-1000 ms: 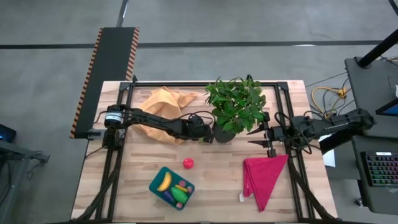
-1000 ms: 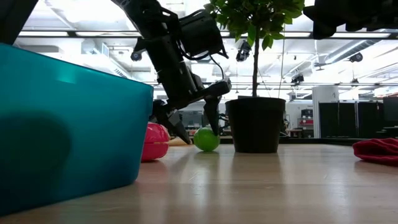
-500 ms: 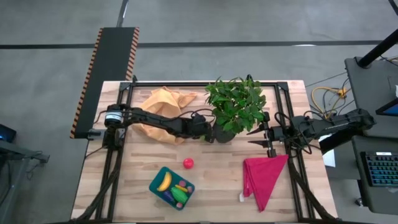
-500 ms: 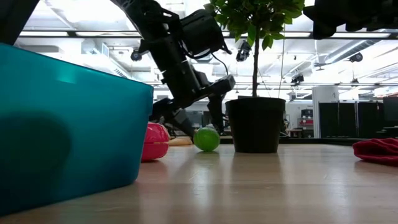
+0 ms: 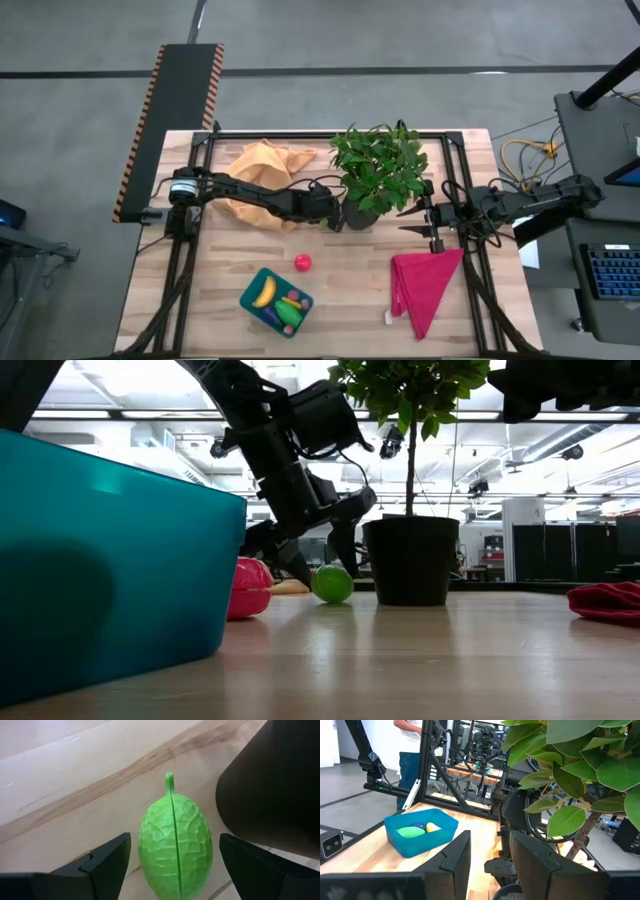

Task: Pick and placing Produce into tupperware
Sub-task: Put the green melon into the blue bin

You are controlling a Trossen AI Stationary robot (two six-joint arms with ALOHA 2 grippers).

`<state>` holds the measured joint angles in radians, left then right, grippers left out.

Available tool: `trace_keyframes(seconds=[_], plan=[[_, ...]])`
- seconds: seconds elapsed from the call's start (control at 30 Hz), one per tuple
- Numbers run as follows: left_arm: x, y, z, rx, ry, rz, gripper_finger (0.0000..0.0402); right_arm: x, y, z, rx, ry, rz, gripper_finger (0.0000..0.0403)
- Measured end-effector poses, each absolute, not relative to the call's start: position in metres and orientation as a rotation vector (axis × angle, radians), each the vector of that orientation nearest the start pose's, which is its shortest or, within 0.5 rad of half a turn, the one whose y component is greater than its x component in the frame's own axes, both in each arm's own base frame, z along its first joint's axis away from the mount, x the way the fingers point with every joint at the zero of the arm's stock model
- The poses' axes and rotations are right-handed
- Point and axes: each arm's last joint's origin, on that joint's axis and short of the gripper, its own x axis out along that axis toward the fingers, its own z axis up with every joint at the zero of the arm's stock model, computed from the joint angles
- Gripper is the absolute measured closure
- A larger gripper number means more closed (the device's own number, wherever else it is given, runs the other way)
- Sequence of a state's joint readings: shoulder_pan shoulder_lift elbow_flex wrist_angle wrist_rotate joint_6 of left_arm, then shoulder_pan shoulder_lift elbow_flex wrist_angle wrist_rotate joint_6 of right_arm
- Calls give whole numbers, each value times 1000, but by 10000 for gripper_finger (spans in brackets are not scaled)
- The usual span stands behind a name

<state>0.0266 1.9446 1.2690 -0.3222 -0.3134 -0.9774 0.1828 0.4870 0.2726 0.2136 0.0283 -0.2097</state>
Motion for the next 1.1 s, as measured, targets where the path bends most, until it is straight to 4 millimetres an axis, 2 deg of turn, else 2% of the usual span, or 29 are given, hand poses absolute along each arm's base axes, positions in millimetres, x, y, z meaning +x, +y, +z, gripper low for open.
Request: trace_keyframes(seconds=[0.7, 1.1], plan=[[394, 19, 160, -675, 785, 727, 116, 133, 24, 233, -209, -16, 154, 273], [395, 20, 160, -654, 783, 716, 206, 133, 24, 233, -209, -16, 154, 273]])
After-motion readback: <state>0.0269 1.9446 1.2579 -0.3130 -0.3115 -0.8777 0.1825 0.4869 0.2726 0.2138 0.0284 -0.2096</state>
